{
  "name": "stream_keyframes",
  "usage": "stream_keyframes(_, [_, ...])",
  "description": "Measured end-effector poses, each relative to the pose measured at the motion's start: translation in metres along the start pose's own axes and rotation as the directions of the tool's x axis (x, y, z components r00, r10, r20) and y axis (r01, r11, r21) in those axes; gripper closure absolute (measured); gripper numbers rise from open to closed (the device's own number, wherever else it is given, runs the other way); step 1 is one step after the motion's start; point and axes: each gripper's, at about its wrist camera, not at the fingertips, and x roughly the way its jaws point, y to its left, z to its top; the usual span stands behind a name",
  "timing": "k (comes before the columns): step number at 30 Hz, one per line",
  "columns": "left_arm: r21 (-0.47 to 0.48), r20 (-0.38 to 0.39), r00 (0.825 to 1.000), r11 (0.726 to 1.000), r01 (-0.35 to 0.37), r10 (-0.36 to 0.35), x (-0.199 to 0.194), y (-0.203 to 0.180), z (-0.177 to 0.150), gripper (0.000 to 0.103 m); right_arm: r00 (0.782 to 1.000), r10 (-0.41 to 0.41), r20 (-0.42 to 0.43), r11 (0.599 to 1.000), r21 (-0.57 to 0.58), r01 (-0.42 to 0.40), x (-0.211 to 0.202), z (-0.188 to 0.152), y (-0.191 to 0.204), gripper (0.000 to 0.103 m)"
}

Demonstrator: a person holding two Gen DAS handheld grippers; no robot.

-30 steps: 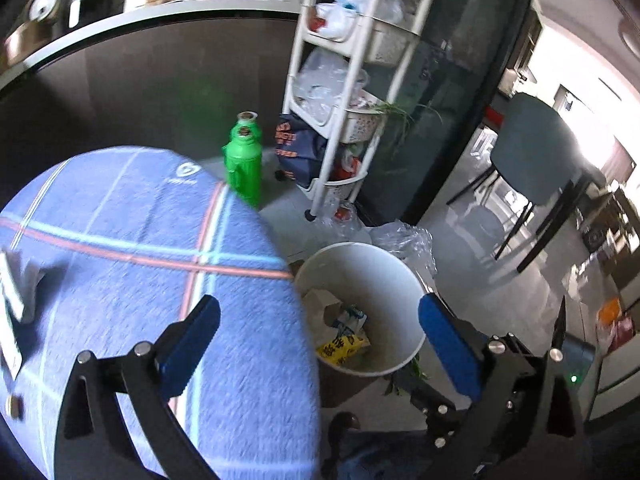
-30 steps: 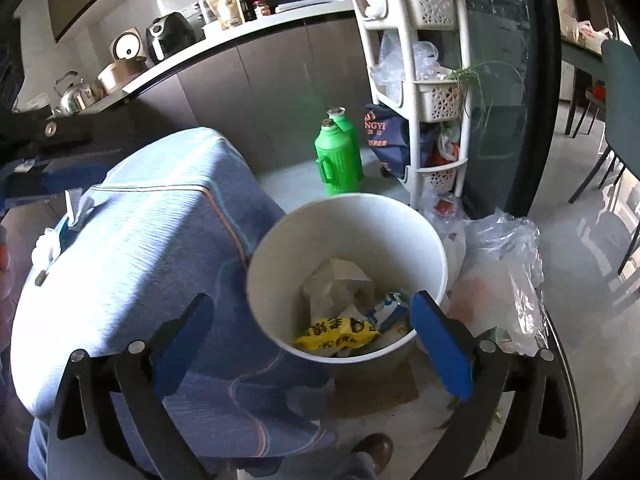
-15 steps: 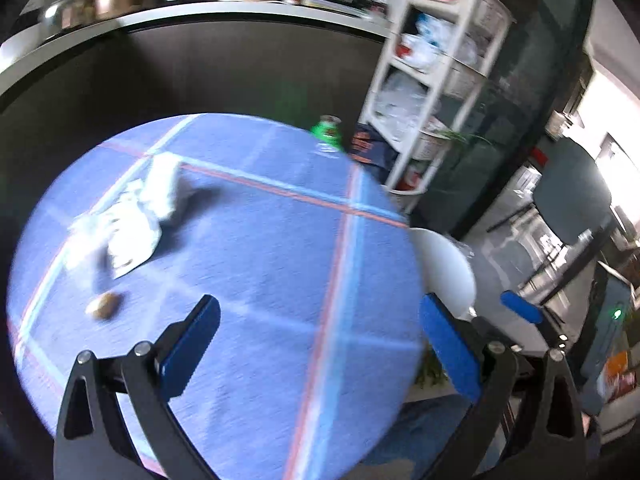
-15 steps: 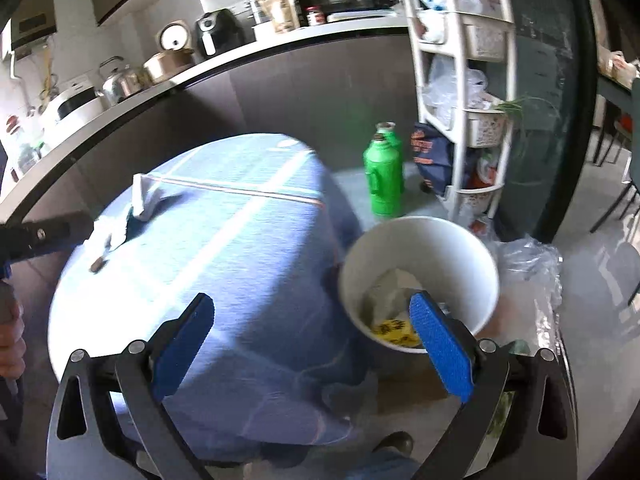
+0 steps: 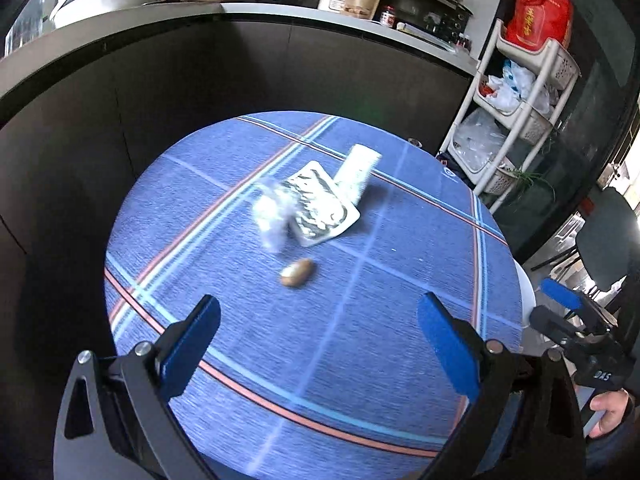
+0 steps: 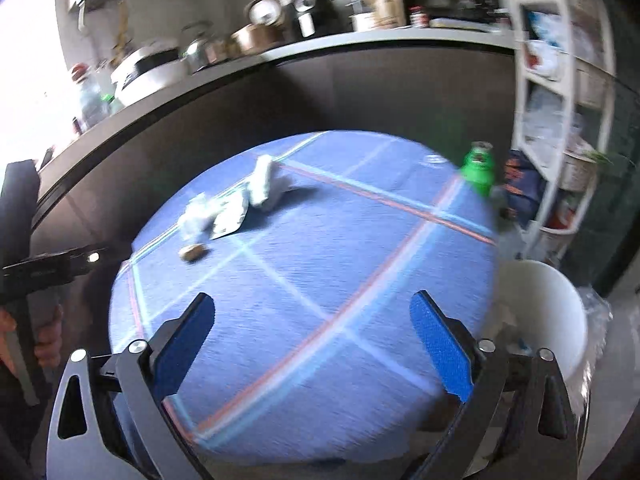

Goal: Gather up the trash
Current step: 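Move both tools back over the table, then grasp the clear plastic bag with the left gripper while the right gripper grasps the foil tray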

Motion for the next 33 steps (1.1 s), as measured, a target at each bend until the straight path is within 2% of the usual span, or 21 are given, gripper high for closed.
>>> stream_keyframes(1, [-0.011, -0.003, 1.000, 1.000, 0.014, -0.014, 0.001, 0.009, 0.001, 0.009, 1.000, 0.011, -0.015, 1.000, -0.012, -0.011, 0.008, 0.004, 0.007, 0.029])
stream_keyframes(6, [-0.050, -0.023, 0.997, 0.996, 0.075, -0.076, 0.018, 0.037, 0.016, 0.017, 0.994, 0.068, -0.086, 0.995, -0.069, -0.074, 0.050, 0.024, 0.045, 0.044])
stream_keyframes(11, [-0.044, -0.048, 0.992, 0.993, 0.112, -0.114, 0.049, 0.052, 0.036, 0.036, 0.987, 0.097, -0.126, 0.993, -0.051, -0.104, 0.092, 0.041, 0.059, 0.057])
stream_keyframes(15, [-0.042, -0.077, 0.988, 0.991, 0.129, -0.132, 0.074, 0.058, 0.046, 0.041, 0.983, 0.121, -0.137, 0.992, -0.010, -0.124, 0.118, 0.055, 0.059, 0.060])
stream_keyframes(21, [-0.072, -0.108, 0.981, 0.986, 0.154, -0.161, 0.104, 0.065, 0.052, 0.042, 0.978, 0.135, -0.160, 0.991, 0.029, -0.133, 0.160, 0.069, 0.059, 0.063])
stream_keyframes(25, [-0.087, -0.127, 0.976, 0.982, 0.165, -0.175, 0.117, 0.069, 0.057, 0.050, 0.976, 0.140, -0.167, 0.990, 0.052, -0.133, 0.178, 0.075, 0.058, 0.063])
stream_keyframes(28, [-0.085, -0.135, 0.976, 0.983, 0.161, -0.171, 0.125, 0.068, 0.060, 0.052, 0.976, 0.140, -0.168, 0.989, 0.065, -0.131, 0.188, 0.077, 0.058, 0.064])
stream_keyframes(30, [-0.092, -0.144, 0.973, 0.982, 0.167, -0.179, 0.131, 0.067, 0.063, 0.063, 0.972, 0.160, -0.173, 0.986, 0.082, -0.148, 0.197, 0.077, 0.058, 0.081])
stream_keyframes(31, [-0.092, -0.151, 0.972, 0.981, 0.170, -0.183, 0.133, 0.066, 0.064, 0.074, 0.971, 0.169, -0.170, 0.984, 0.085, -0.156, 0.197, 0.077, 0.058, 0.090])
stream_keyframes(32, [-0.091, -0.158, 0.970, 0.981, 0.174, -0.187, 0.136, 0.065, 0.065, 0.089, 0.970, 0.178, -0.163, 0.982, 0.092, -0.165, 0.196, 0.077, 0.058, 0.092])
stream_keyframes(33, [-0.089, -0.163, 0.969, 0.981, 0.174, -0.187, 0.138, 0.064, 0.065, 0.090, 0.969, 0.192, -0.156, 0.980, 0.092, -0.179, 0.193, 0.077, 0.059, 0.093])
